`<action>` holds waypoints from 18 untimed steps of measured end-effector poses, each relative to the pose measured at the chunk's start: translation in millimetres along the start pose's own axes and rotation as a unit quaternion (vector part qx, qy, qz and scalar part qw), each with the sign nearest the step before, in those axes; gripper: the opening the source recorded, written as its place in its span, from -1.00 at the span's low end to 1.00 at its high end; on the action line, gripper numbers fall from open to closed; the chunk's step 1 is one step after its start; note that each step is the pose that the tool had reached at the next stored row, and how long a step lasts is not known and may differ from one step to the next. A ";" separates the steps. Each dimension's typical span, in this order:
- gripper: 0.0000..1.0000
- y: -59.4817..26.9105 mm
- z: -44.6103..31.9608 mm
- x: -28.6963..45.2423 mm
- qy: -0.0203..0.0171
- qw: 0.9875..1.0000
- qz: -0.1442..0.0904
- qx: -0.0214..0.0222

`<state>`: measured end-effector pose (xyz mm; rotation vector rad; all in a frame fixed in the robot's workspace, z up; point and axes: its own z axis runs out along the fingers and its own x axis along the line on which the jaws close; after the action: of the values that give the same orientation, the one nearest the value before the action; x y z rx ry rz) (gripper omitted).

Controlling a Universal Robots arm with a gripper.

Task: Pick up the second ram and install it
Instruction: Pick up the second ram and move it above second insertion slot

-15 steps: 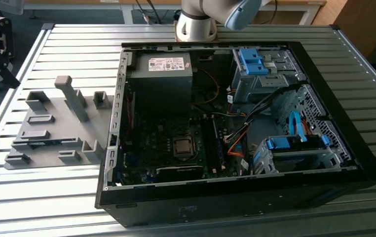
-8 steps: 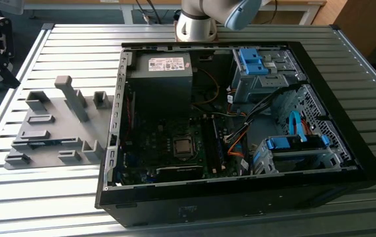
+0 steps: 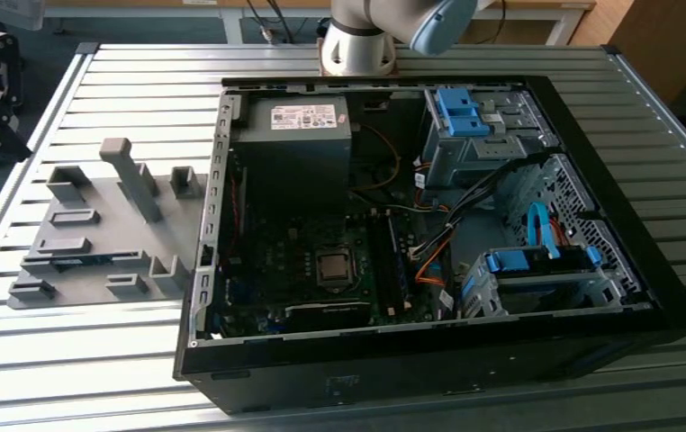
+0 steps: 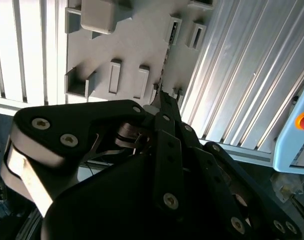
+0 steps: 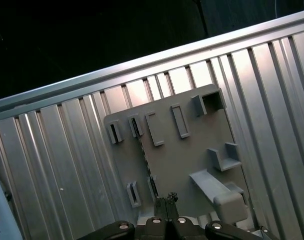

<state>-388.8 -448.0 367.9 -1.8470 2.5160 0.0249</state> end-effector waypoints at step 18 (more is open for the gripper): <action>-0.29 -0.2 4.1 0.5 0.001 0.998 -0.066 -0.003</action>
<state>-388.8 -448.3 363.8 -2.0113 2.3931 0.0295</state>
